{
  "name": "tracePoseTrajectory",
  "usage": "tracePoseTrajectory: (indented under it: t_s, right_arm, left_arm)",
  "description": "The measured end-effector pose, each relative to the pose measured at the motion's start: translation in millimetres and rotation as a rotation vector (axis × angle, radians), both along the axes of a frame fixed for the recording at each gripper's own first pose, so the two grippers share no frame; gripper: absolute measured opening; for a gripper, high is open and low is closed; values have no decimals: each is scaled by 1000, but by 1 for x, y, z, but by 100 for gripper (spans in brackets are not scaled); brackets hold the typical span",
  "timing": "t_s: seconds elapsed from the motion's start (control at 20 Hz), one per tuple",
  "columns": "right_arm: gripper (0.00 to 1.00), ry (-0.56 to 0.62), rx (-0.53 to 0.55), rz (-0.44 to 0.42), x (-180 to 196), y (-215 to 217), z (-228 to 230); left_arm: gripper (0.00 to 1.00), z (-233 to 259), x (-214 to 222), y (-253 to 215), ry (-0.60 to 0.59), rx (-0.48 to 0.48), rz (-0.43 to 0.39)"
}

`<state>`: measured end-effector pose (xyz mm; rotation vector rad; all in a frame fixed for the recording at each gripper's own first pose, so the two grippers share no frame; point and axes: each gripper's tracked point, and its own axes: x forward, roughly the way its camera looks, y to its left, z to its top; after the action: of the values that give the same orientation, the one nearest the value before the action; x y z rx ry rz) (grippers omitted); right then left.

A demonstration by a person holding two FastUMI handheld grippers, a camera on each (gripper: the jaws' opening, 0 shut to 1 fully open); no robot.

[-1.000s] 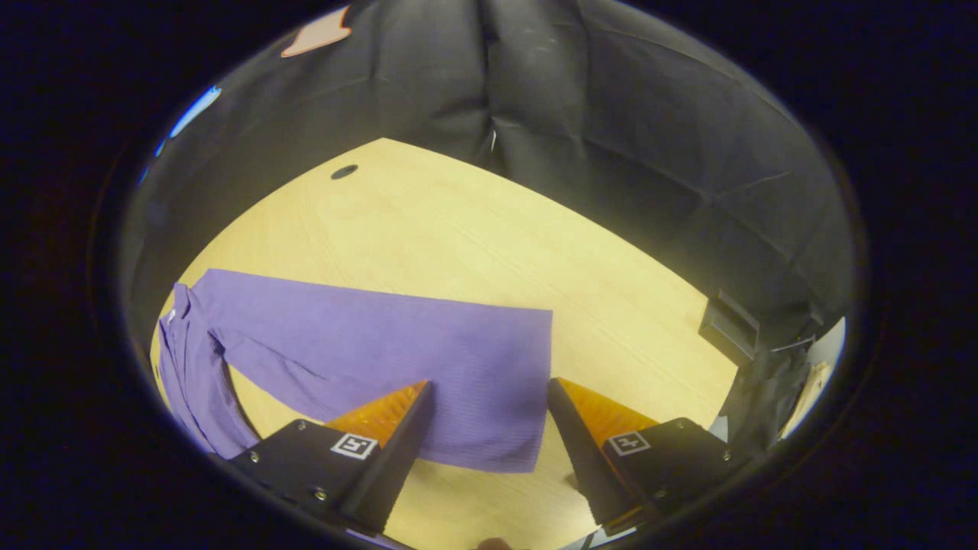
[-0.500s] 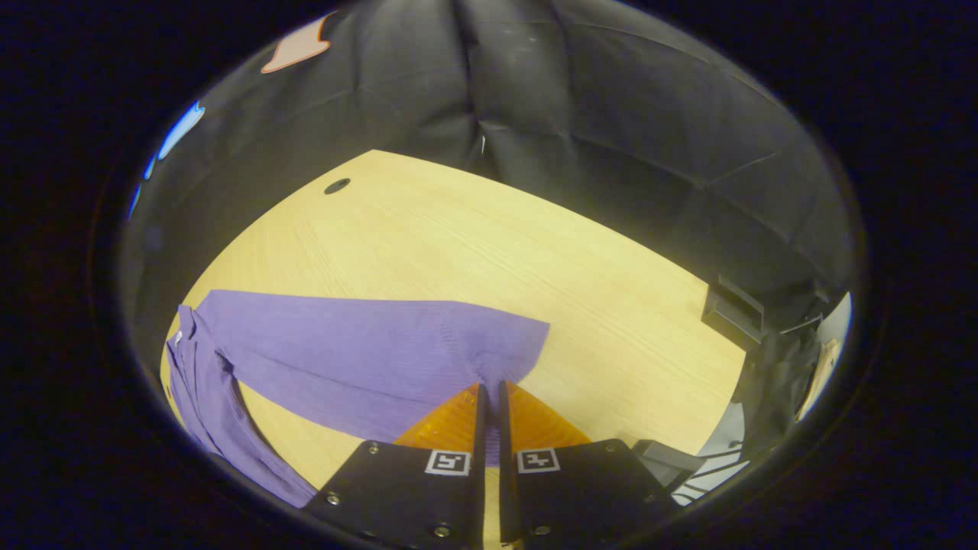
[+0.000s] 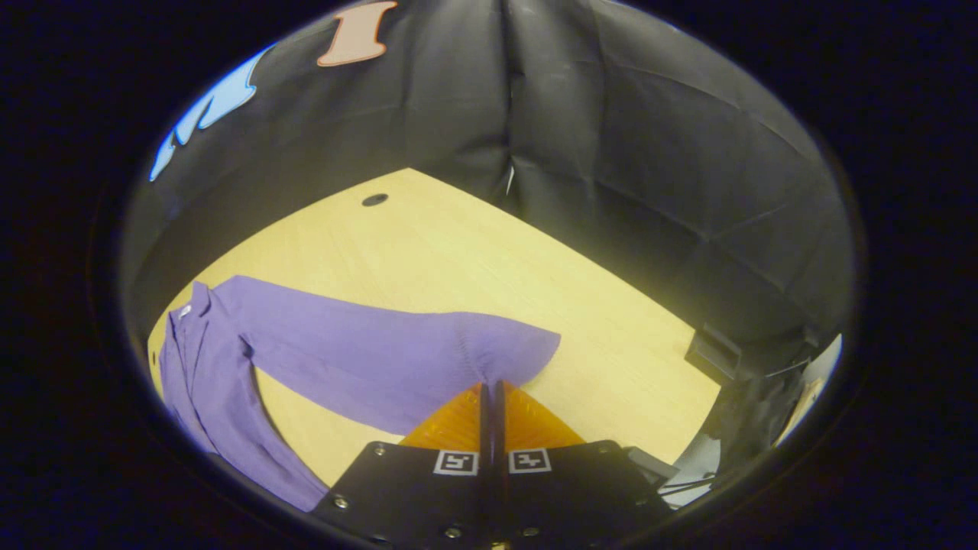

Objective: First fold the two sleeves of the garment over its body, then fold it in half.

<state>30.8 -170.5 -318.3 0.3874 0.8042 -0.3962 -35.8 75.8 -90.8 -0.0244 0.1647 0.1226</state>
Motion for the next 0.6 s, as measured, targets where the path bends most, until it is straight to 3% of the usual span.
tracePoseTrajectory:
  t_s: [0.6]
  right_arm:
    - [0,-302,-109,159,63,96,167]
  left_arm:
    - [93,-23,9,53,-8,-38,-36]
